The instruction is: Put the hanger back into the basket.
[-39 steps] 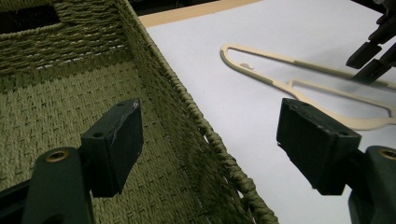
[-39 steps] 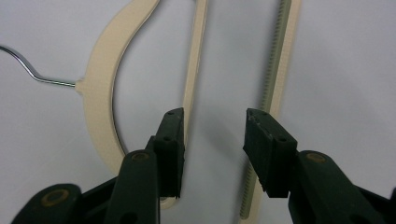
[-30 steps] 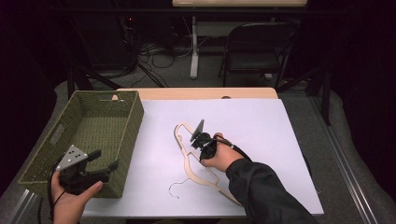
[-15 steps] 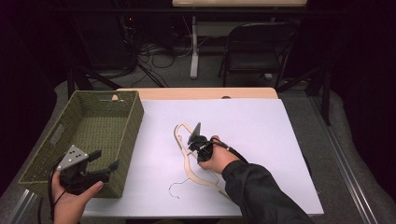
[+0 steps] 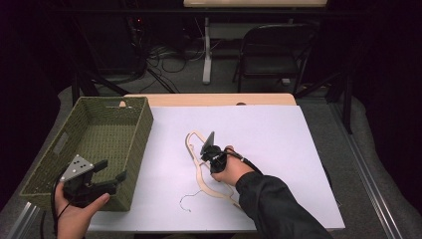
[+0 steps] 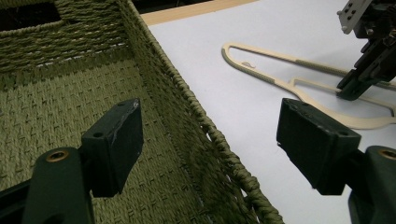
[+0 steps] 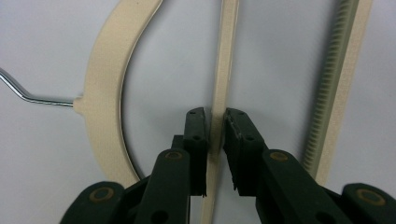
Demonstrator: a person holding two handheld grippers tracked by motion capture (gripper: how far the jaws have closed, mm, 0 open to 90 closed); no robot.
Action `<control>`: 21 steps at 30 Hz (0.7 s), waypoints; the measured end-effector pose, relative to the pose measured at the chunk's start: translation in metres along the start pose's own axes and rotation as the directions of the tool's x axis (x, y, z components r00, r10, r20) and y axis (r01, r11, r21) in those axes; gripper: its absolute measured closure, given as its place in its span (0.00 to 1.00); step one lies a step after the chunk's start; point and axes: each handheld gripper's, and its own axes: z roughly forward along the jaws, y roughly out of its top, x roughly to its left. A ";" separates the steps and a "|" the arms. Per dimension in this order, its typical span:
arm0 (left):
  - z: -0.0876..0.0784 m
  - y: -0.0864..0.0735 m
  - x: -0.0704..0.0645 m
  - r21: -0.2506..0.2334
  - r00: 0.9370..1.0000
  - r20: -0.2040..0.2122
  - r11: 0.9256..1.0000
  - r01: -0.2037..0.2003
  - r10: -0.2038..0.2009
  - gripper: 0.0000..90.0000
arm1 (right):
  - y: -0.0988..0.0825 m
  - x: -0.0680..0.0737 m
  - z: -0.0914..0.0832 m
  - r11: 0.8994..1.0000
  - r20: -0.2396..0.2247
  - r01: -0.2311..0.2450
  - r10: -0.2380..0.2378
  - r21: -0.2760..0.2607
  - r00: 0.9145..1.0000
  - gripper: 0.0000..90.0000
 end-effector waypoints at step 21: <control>-0.001 0.002 -0.003 -0.004 1.000 -0.009 1.000 -0.017 0.017 0.26 | -0.002 0.000 -0.002 1.000 0.003 -0.009 0.010 -0.028 1.000 0.95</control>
